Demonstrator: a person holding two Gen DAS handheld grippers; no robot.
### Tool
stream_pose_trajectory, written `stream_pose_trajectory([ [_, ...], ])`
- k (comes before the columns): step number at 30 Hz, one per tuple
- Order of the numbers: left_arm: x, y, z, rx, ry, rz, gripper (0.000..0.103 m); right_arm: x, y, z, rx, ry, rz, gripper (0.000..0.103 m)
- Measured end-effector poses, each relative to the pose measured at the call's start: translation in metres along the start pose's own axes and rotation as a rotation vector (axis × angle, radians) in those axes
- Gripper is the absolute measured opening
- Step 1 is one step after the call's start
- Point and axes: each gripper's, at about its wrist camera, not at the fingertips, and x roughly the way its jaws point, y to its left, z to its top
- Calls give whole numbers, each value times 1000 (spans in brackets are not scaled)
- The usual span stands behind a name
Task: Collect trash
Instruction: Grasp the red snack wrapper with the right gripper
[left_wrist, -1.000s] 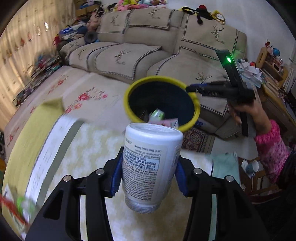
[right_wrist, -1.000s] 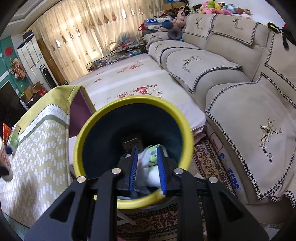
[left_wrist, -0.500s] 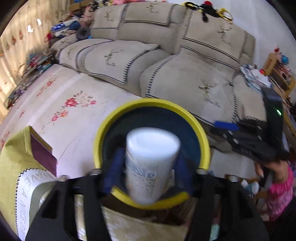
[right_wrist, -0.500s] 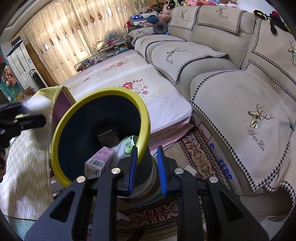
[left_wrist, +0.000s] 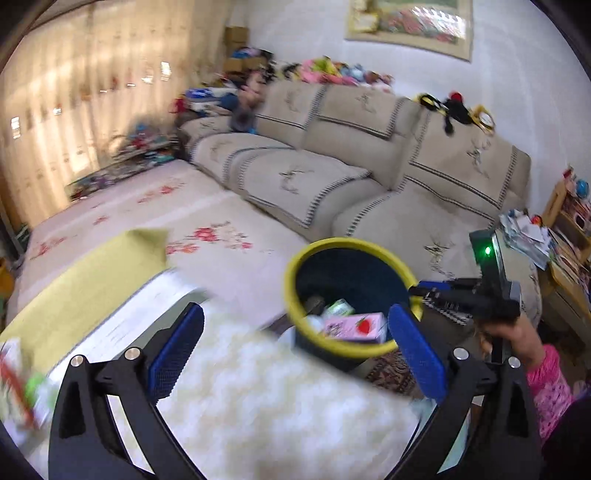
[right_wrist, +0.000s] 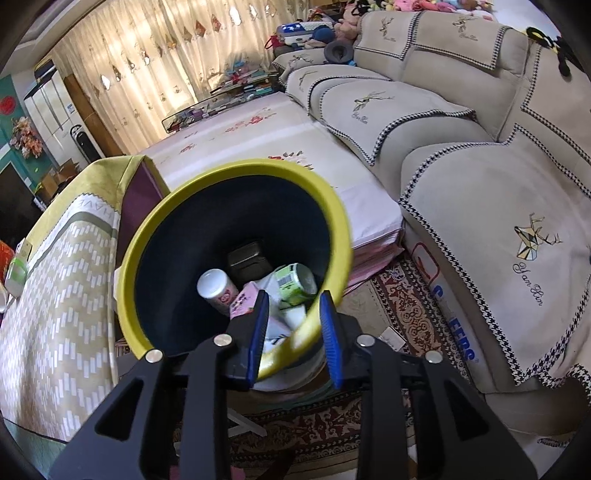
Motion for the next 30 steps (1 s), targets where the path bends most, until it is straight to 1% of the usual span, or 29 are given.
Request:
stream_pose_trajectory([
  [1, -13, 9, -12, -10, -8, 24, 98, 0, 5, 1, -8, 0, 1, 27],
  [4, -63, 42, -57, -43, -35, 153, 98, -1, 22, 3, -34, -3, 3, 31],
  [6, -90, 60, -83, -69, -40, 219, 98, -1, 40, 6, -65, -3, 6, 32],
  [7, -107, 73, -99, -93, -38, 273, 98, 0, 47, 7, -79, -2, 10, 32],
  [8, -118, 84, -111, -114, -38, 308, 98, 1, 56, 9, -96, -2, 14, 32],
  [11, -153, 119, -146, -197, -49, 385, 98, 2, 95, 16, -166, -1, 39, 32],
  [12, -163, 131, -158, -225, -54, 417, 98, 2, 114, 20, -193, -3, 57, 32],
  [13, -172, 142, -168, -239, -59, 452, 98, 1, 126, 23, -212, -7, 71, 32],
  [16, -183, 173, -190, -264, -60, 516, 98, -5, 179, 32, -288, -27, 135, 32],
  [19, -188, 199, -207, -318, -68, 525, 98, -14, 237, 39, -361, -41, 222, 32],
  [20, -188, 202, -210, -330, -70, 524, 98, -18, 264, 41, -393, -52, 252, 32],
  [21, -190, 209, -214, -342, -72, 519, 98, -21, 278, 42, -411, -59, 269, 32],
  [22, -190, 212, -216, -347, -73, 516, 98, -25, 301, 43, -442, -68, 296, 32],
  [24, -190, 212, -218, -341, -68, 529, 98, -31, 338, 45, -490, -73, 353, 32],
  [26, -187, 213, -220, -348, -65, 519, 98, -33, 379, 43, -544, -70, 403, 32],
  [27, -186, 213, -221, -355, -61, 509, 98, -33, 391, 42, -560, -67, 418, 32],
  [28, -185, 213, -222, -355, -57, 507, 98, -30, 412, 40, -578, -55, 445, 32],
  [30, -181, 207, -220, -344, -48, 514, 98, -25, 436, 36, -591, -37, 468, 32],
])
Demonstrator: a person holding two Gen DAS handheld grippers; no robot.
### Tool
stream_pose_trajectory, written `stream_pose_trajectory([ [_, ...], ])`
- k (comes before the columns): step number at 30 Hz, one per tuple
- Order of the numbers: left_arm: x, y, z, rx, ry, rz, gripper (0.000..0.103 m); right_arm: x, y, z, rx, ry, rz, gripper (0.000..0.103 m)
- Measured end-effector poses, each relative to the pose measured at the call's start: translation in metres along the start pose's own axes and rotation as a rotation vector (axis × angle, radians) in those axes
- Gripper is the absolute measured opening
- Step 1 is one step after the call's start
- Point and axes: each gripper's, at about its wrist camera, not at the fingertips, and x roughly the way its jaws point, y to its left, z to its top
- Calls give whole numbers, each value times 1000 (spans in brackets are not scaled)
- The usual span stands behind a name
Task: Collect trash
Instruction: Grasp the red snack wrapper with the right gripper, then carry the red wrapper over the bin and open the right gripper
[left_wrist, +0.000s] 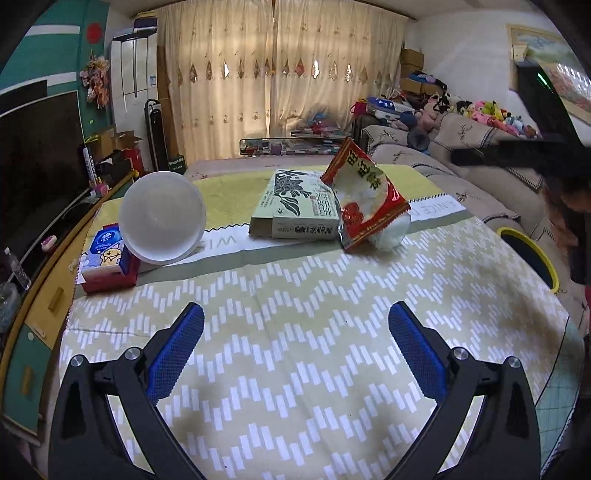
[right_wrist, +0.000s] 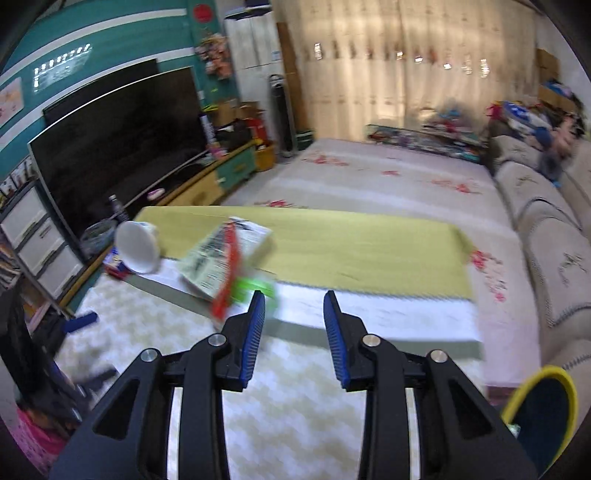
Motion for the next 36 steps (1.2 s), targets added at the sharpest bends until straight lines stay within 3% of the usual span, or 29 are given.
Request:
stream_pose_trajectory([
  [3, 0, -3, 0, 4, 0, -8, 98, 26, 26, 12, -28, 24, 21, 32],
  [11, -1, -5, -1, 9, -5, -7, 98, 70, 47, 24, -45, 88, 15, 30],
  [16, -1, -8, -1, 15, -4, -9, 98, 88, 50, 23, -48, 123, 12, 23],
  [18, -2, -9, -1, 18, -4, -7, 98, 93, 51, 22, -49, 137, 13, 10],
  [20, -2, -10, -1, 21, -5, -6, 98, 96, 51, 21, -46, 141, 14, 7],
  [30, -5, -15, -1, 32, -10, -3, 98, 35, 49, 10, -21, 27, 91, 5],
  [36, -6, -15, -1, 34, -15, -1, 98, -3, 13, -14, 36, -19, 49, 5],
])
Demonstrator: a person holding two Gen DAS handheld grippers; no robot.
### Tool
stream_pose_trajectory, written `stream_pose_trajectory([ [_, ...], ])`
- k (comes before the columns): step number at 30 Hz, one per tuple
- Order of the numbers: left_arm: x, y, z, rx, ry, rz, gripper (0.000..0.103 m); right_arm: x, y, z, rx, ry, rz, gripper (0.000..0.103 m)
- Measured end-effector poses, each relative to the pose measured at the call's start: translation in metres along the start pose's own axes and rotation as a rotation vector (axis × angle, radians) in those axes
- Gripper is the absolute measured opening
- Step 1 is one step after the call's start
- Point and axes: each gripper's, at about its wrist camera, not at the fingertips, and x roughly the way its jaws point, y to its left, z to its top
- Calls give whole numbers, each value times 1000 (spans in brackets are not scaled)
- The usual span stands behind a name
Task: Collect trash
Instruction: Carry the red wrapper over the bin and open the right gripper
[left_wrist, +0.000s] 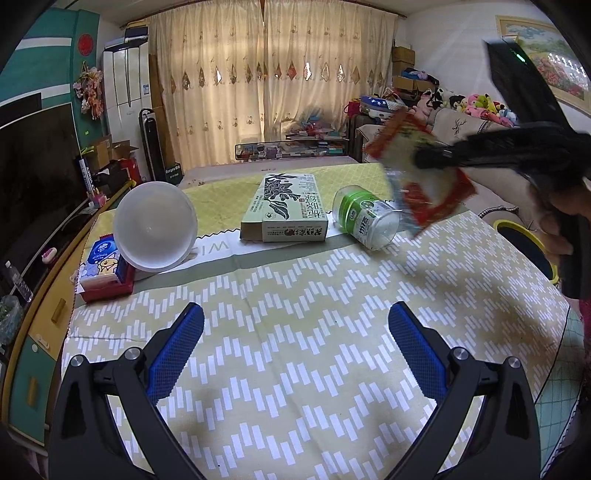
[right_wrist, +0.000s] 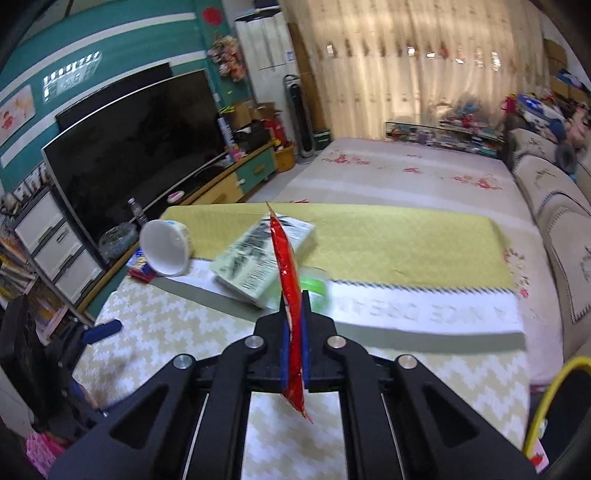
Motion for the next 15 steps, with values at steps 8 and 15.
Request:
stream_pose_trajectory([
  [8, 1, -1, -1, 4, 5, 3, 98, -42, -73, -37, 110, -28, -179, 5],
  [15, 2, 0, -1, -3, 10, 4, 98, -76, -150, -73, 244, -32, -350, 5],
])
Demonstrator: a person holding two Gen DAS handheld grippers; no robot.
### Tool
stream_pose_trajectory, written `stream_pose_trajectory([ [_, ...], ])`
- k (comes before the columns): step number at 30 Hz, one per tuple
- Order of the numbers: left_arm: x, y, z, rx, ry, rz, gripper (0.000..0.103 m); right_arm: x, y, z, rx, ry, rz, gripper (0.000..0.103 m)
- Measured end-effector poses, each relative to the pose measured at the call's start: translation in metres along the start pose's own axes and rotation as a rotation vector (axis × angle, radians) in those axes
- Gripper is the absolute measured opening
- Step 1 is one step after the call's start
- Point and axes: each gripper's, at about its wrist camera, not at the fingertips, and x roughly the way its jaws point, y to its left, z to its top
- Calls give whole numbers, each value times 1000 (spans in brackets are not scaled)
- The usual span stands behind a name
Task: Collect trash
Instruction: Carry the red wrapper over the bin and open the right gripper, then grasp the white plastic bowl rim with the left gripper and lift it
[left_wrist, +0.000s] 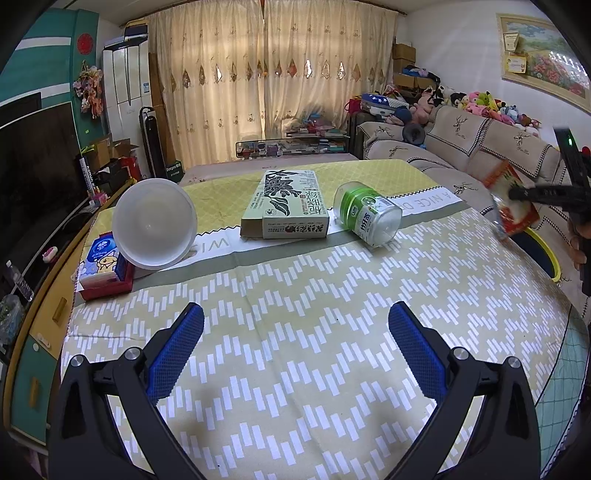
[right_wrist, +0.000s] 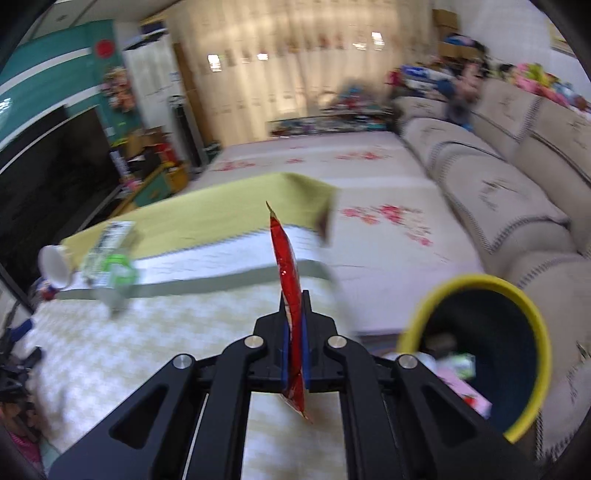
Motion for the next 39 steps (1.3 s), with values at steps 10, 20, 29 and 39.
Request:
stream_pose_trajectory([
  [10, 0, 1, 0, -1, 3, 3, 98, 4, -96, -27, 141, 47, -190, 6],
  [20, 0, 1, 0, 2, 5, 4, 98, 6, -139, -40, 208, 70, -271, 6],
  [29, 0, 1, 0, 2, 4, 6, 98, 3, -146, -43, 236, 57, -276, 15],
  [39, 2, 0, 1, 7, 5, 7, 98, -15, -129, -45, 250, -17, -239, 20],
])
